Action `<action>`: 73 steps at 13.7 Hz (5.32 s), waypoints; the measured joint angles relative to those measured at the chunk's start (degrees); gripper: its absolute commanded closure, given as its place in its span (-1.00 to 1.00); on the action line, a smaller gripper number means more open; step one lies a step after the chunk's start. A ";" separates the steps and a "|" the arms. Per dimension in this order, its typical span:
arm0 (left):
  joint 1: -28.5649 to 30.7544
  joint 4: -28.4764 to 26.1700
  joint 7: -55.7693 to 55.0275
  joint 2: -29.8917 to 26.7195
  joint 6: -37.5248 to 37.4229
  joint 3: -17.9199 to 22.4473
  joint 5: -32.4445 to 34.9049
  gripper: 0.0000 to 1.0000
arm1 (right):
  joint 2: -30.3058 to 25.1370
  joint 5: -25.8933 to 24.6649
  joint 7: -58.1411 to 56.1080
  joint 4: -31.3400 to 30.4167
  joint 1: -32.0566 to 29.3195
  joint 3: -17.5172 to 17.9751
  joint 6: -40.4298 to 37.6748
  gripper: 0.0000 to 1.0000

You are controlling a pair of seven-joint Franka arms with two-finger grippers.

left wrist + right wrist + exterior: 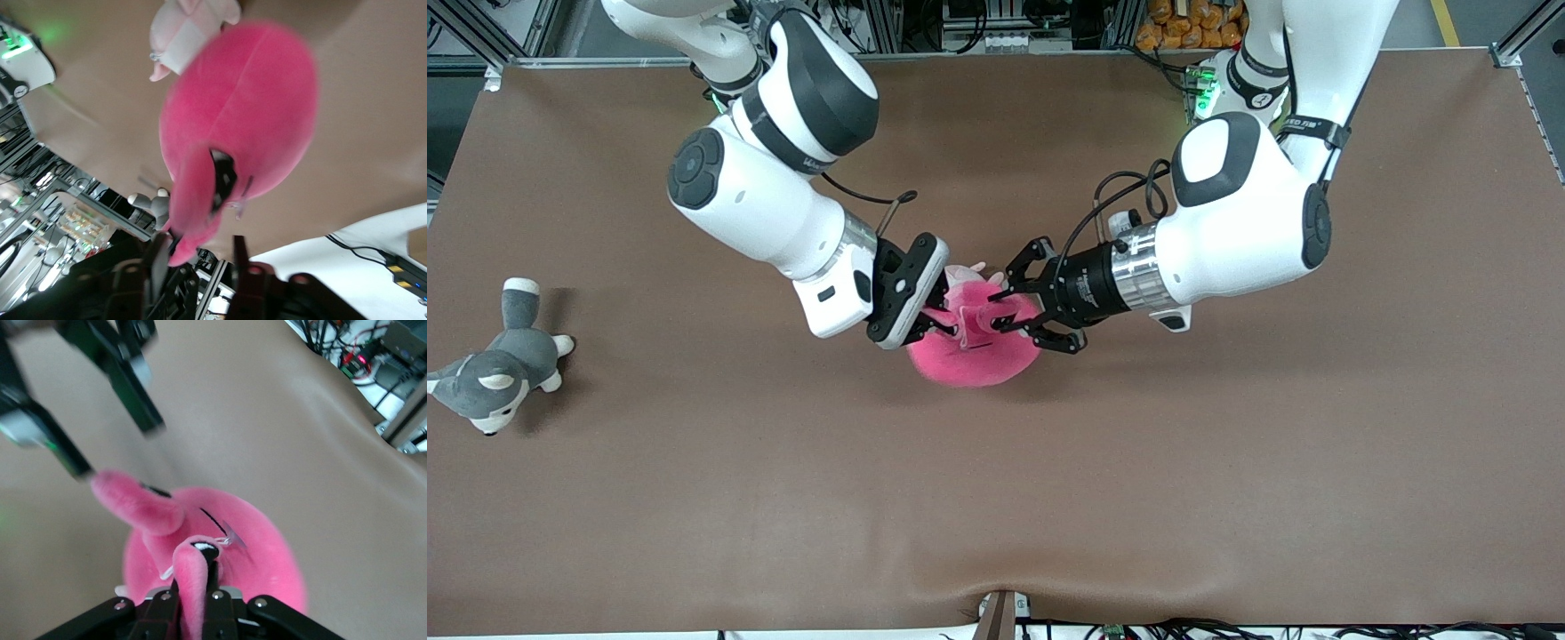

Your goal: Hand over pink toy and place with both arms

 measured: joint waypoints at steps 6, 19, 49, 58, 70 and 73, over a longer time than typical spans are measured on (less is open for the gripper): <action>4.30 0.35 12.98 -5.29 -7.22 0.21 12.58 -1.00 | -0.23 -0.28 -0.86 0.18 -12.53 -0.72 -13.53 1.00; 15.04 0.29 74.33 -7.41 -29.65 -0.14 36.52 -1.00 | 3.28 -1.26 -19.45 -9.35 -42.64 -1.06 -30.19 1.00; 16.27 -12.82 117.76 -29.34 -37.56 6.93 43.73 -1.00 | -21.96 -21.67 30.00 -6.62 -31.82 0.38 -36.30 -1.00; 18.85 -16.63 121.49 -32.00 -38.85 6.58 43.79 -1.00 | -23.00 -24.97 34.60 -6.63 -25.19 -7.30 -35.31 -1.00; 18.96 -14.21 121.49 -32.11 -38.31 7.04 43.79 -1.00 | -25.51 -27.25 34.65 -6.64 -28.25 -2.95 -38.85 -1.00; 18.96 -13.98 121.49 -31.91 -38.31 6.99 43.79 -1.00 | -25.51 -27.22 34.72 -6.86 -28.03 -2.47 -38.92 -1.00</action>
